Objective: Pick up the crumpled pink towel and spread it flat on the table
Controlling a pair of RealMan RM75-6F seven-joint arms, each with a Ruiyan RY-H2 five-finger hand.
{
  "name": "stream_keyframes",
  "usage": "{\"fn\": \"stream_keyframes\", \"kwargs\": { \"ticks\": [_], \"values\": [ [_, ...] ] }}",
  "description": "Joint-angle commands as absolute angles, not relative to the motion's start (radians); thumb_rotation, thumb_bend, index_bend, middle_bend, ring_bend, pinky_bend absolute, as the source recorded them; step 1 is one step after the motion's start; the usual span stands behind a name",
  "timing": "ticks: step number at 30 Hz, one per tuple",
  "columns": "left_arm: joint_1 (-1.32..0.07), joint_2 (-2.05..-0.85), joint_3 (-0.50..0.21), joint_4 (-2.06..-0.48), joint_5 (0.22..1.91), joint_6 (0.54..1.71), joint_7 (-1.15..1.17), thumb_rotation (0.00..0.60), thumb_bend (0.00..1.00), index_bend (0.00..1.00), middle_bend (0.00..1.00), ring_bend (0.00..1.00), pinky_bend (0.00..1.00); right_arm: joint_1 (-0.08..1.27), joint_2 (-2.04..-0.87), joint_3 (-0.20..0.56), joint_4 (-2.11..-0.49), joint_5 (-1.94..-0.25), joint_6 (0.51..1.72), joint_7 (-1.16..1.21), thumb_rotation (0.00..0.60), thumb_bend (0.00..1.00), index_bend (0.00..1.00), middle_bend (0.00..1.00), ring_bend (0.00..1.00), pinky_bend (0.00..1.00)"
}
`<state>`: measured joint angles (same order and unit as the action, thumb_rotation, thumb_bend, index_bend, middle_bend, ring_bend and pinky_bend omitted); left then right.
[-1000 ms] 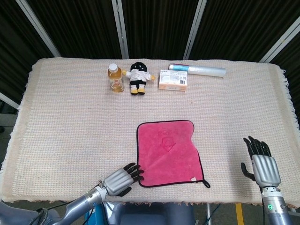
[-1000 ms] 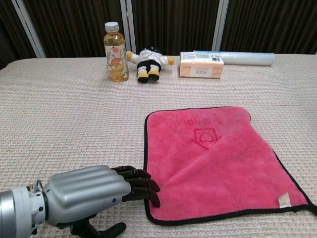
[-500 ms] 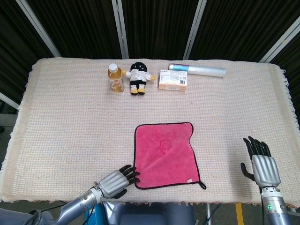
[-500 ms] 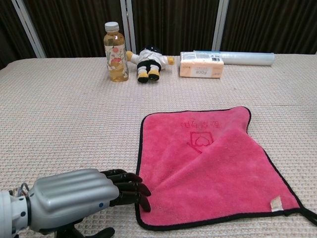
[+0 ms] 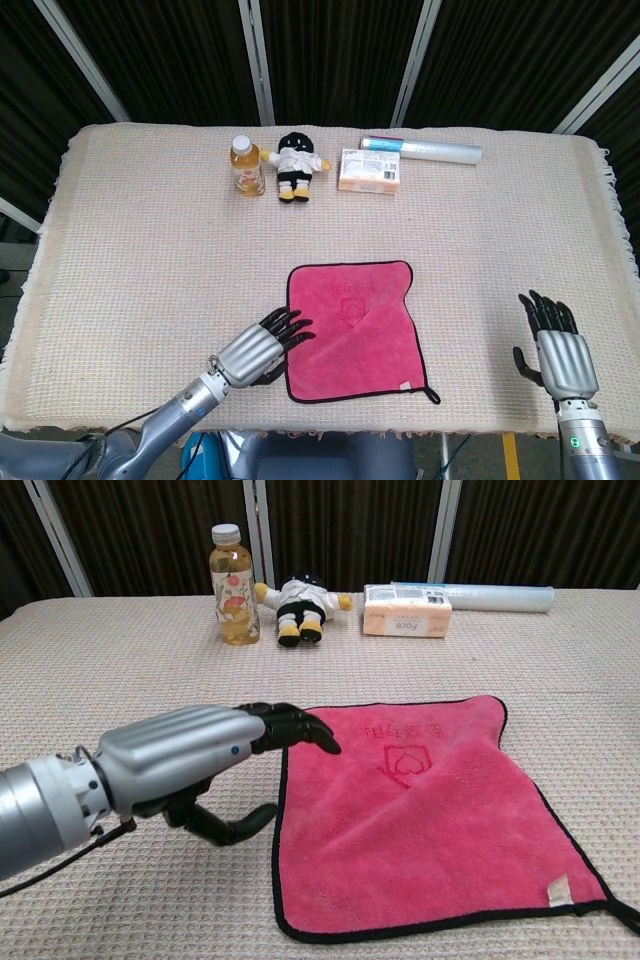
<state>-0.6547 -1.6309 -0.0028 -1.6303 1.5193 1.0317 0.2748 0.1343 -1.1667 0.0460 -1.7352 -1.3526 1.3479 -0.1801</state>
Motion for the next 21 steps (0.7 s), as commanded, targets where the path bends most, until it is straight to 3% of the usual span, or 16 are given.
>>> {"fn": "stream_keyframes", "kwargs": {
  "ticks": [1, 11, 21],
  "values": [
    [-0.691, -1.640, -0.044, -1.581, 1.489, 0.992, 0.317, 0.600, 0.56, 0.14, 0.07, 0.00, 0.00, 0.135, -1.166, 0.048, -1.735, -1.350, 1.346, -0.180, 0.600, 0.44, 0.00, 0.00, 0.00, 0.00],
    [-0.796, -1.700, -0.131, -1.430, 1.328, 0.840, 0.466, 0.600, 0.57, 0.16, 0.08, 0.00, 0.00, 0.139, -1.168, 0.063, -1.720, -1.324, 1.339, -0.175, 0.600, 0.44, 0.00, 0.00, 0.00, 0.00],
    [-0.819, -1.758, -0.136, -1.304, 1.261, 0.817, 0.480, 0.600, 0.57, 0.16, 0.09, 0.00, 0.00, 0.144, -1.171, 0.076, -1.703, -1.296, 1.327, -0.175, 0.600, 0.44, 0.00, 0.00, 0.00, 0.00]
  ]
}}
